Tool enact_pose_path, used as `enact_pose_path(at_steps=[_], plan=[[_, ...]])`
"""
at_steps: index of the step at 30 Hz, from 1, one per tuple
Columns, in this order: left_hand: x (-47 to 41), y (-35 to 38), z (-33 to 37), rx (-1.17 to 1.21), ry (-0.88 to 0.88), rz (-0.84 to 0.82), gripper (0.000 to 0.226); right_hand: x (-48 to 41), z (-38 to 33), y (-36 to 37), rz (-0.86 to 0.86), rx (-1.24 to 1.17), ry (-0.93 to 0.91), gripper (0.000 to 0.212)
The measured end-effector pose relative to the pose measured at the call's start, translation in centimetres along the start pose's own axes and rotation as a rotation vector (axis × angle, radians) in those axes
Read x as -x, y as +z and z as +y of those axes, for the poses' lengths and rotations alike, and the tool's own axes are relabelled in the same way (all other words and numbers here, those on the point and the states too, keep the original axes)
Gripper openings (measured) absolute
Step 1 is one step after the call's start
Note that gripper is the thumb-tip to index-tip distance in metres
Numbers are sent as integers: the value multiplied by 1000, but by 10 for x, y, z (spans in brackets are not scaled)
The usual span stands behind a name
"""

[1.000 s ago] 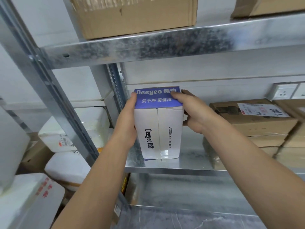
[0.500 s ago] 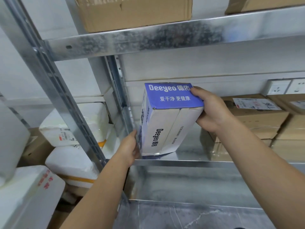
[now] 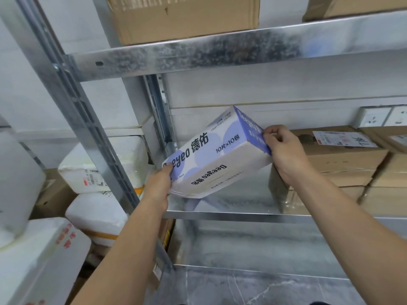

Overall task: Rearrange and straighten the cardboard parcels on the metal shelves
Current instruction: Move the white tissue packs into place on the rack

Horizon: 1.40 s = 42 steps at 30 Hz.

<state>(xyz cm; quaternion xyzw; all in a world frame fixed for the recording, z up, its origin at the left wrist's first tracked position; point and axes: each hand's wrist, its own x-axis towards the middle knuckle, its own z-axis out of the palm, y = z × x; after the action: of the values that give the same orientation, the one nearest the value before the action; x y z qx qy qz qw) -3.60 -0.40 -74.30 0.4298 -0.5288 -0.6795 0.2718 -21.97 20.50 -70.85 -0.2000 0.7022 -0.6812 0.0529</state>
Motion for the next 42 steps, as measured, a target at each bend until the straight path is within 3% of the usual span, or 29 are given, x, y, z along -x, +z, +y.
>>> enact_pose_path(at_steps=[3, 6, 12, 17, 22, 27, 34, 39, 42], plan=[[-2, -4, 7, -1, 70, 10, 16, -3, 8, -1, 7, 110, -15, 11], [-2, -5, 12, 18, 122, 30, 18, -3, 10, 0, -6, 187, 12, 28], [-6, -9, 11, 116, 136, 40, 40, -4, 25, 2, -118, 94, 225, 45], [-2, -4, 8, 145, 148, -53, 27, -1, 34, 15, -103, -11, 300, 45], [0, 2, -1, 167, 129, -96, 35, 1, 45, 26, -72, -57, 327, 44], [-5, 5, -9, 202, 121, -62, 41, 4, 68, 33, -123, -147, 416, 93], [-5, 5, -19, 155, 105, -68, 40, 4, 74, 40, -62, -220, 554, 59], [-7, 8, -24, 151, 94, -72, 41, 2, 84, 43, -61, -229, 603, 101], [-7, 9, -23, 155, 93, -57, 41, -2, 89, 47, -49, -225, 620, 80]])
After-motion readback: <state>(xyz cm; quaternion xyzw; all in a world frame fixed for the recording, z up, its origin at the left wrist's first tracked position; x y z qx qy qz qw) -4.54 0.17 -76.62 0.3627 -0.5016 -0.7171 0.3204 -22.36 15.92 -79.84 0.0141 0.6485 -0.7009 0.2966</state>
